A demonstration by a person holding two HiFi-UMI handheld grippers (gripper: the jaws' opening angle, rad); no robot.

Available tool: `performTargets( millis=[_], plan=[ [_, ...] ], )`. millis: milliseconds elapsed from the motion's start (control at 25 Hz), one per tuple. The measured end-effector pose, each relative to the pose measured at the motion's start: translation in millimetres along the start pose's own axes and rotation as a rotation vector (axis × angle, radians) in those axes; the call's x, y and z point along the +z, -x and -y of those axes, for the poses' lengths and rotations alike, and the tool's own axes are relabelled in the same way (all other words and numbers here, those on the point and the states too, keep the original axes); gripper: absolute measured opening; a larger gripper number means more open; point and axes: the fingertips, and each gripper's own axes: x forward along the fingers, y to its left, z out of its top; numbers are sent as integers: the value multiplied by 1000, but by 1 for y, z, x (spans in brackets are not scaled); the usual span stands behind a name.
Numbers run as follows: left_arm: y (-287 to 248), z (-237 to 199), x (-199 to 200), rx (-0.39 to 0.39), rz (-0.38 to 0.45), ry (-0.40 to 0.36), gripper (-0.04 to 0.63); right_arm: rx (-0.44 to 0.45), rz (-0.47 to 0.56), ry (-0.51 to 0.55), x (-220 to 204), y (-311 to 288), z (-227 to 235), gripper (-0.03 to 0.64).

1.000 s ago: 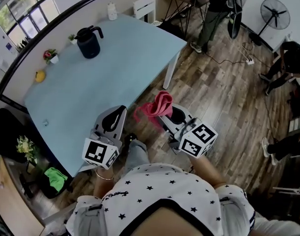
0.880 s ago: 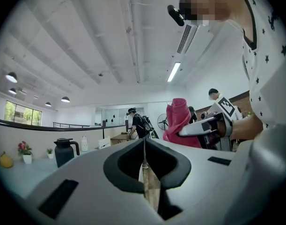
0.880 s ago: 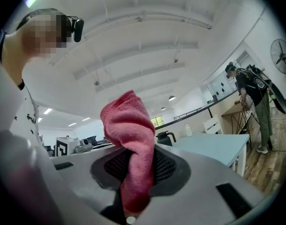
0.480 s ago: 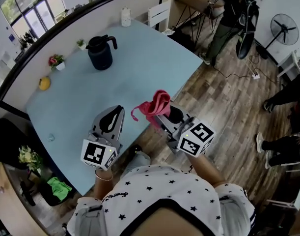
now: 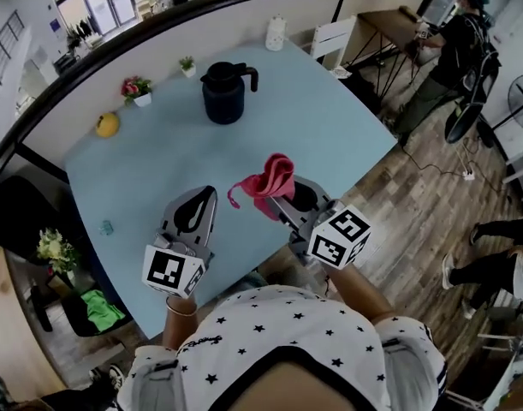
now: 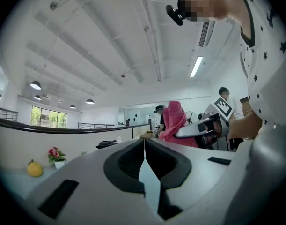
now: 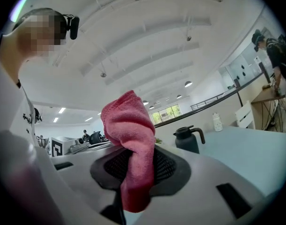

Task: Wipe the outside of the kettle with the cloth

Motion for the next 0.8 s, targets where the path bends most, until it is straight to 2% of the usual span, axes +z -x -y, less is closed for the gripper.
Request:
performTargets(
  millis=[240,400,520,800],
  plan=[
    [24,-30,-9,138,-23,6,29,102,-68,-30,-10,-49,5,103],
    [40,-53,-15,300,-32,30,29,224,-112,-63,-15,-85,7,103],
    [41,-65,-14,419,-43,19,29,318,-151,-86,-18,-112,16,103],
    [24,-72,-7,597,-45,24,29,395,-284,-200,-37,-164,61,101]
  ],
)
